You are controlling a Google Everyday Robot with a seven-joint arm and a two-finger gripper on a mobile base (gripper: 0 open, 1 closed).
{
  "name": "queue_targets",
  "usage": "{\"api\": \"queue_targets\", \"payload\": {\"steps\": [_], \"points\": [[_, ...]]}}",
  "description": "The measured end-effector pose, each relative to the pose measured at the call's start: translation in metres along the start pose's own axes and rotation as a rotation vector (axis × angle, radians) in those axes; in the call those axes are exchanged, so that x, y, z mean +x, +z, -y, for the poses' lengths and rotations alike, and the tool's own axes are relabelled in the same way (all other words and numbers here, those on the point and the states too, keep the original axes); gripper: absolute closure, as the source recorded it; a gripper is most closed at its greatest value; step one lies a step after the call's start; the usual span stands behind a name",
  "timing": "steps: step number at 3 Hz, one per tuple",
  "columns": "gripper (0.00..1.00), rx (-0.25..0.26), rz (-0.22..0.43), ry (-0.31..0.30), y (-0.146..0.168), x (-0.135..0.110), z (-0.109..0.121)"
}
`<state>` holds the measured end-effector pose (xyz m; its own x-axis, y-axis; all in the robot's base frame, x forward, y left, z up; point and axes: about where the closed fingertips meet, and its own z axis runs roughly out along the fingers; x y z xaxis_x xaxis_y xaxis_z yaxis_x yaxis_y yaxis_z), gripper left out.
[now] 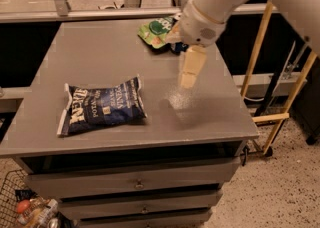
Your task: Pick blue chip bag
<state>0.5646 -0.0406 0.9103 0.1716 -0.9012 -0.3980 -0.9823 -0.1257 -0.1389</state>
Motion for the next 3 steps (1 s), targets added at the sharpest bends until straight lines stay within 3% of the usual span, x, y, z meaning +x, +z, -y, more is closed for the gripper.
{"api": "queue_targets", "payload": {"steps": [1,2,3], "points": [[0.00,-0.047,0.004,-0.074,0.030,-0.035,0.007],[0.00,-0.048,0.005,-0.079,0.031,-0.037,0.007],[0.00,-0.107,-0.088,-0.087,0.047,-0.041,0.002]]}}
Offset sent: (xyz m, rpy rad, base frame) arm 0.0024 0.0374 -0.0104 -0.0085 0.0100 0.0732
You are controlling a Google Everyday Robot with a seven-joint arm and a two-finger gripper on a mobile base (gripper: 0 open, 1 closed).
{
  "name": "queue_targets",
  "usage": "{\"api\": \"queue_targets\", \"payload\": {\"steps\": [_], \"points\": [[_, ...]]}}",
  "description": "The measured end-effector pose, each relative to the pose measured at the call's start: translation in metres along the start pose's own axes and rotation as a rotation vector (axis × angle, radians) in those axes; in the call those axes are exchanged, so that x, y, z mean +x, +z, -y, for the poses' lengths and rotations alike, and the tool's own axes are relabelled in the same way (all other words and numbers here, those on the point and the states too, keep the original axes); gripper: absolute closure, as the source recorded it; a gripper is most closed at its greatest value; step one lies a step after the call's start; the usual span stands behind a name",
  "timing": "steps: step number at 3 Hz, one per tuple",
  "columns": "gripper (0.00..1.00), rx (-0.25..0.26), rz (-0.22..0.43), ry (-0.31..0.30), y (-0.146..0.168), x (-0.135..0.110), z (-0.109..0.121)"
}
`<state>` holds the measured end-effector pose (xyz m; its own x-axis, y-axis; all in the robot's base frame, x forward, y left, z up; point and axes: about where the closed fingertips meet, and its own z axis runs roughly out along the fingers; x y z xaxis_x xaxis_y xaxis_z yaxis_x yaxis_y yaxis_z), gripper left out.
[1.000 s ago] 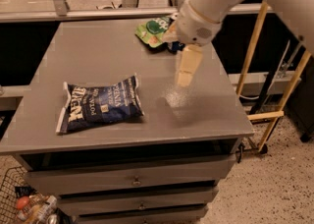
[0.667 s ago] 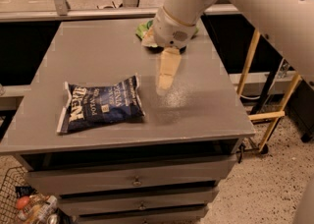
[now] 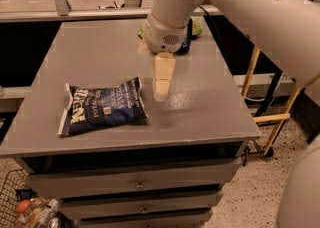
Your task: Pick blue chip bag
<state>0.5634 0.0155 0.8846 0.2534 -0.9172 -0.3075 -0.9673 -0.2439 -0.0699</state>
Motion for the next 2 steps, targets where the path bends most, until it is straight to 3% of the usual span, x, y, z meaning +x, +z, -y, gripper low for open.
{"api": "queue_targets", "payload": {"steps": [1,2], "points": [[0.00,-0.059,-0.071,-0.018,0.013,-0.009,-0.001],[0.00,-0.086,-0.101,-0.037,0.022,-0.019,0.000]]}}
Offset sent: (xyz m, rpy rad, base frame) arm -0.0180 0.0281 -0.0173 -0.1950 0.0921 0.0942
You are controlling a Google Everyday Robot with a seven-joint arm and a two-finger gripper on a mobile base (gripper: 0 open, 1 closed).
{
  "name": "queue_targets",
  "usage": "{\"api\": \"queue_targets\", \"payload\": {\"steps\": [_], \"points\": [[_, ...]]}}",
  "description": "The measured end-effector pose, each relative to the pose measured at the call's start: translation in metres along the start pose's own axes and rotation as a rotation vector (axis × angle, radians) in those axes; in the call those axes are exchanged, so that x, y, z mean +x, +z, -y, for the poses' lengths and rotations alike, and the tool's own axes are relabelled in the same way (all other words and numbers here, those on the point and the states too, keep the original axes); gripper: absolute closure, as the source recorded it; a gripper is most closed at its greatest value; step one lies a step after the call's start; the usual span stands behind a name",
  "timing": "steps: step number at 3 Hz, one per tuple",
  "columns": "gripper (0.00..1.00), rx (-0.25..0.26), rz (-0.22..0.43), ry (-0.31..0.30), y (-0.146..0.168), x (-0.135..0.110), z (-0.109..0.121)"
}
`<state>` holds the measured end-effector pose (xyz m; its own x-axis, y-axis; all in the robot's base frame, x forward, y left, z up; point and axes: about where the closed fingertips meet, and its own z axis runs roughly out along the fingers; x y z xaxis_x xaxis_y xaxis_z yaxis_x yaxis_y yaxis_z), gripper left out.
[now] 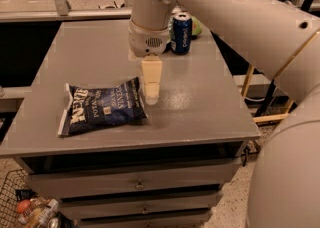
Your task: Pick blue chip bag
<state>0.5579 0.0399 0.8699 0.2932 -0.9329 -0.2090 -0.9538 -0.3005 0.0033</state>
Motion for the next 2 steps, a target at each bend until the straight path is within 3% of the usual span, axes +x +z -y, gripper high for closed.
{"api": "queue_targets", "payload": {"steps": [1,2], "points": [[0.00,-0.031,-0.003,-0.044,0.014,-0.021,0.005],[0.19,-0.063,0.000,-0.060,0.027,-0.032,0.010]]}}
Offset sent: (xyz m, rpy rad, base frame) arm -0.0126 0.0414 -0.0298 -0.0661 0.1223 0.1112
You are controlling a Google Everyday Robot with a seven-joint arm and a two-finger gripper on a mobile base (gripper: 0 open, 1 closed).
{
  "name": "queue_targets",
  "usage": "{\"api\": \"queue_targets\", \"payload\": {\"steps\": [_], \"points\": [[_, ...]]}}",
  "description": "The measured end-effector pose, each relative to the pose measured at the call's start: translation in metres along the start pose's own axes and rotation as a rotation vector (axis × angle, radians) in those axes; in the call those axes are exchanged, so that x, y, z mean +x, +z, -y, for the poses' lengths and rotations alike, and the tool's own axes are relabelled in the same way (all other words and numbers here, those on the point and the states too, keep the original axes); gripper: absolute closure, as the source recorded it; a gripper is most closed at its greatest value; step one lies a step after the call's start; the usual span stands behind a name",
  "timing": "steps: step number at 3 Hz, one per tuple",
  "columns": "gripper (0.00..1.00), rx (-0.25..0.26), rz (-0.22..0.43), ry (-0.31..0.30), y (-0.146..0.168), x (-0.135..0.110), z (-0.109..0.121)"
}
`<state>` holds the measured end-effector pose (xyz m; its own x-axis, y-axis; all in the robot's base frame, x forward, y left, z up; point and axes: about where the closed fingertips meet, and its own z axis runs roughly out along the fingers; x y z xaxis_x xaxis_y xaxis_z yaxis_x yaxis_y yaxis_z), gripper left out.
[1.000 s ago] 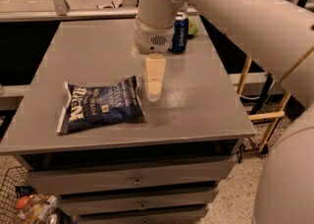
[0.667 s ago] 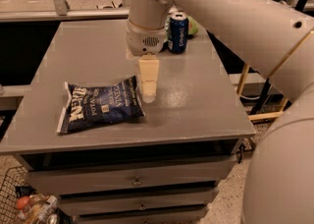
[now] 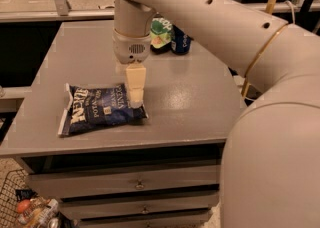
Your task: Pick blue chip bag
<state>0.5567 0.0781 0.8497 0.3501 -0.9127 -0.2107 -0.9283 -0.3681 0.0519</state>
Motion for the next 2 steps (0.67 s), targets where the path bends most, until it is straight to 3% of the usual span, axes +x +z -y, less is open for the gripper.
{"api": "queue_targets", "payload": {"steps": [1,2], "points": [[0.41,-0.011,0.008,0.003,0.006,-0.002,0.003],[0.65,0.015,-0.002,0.035,-0.004,0.008,0.001]]}}
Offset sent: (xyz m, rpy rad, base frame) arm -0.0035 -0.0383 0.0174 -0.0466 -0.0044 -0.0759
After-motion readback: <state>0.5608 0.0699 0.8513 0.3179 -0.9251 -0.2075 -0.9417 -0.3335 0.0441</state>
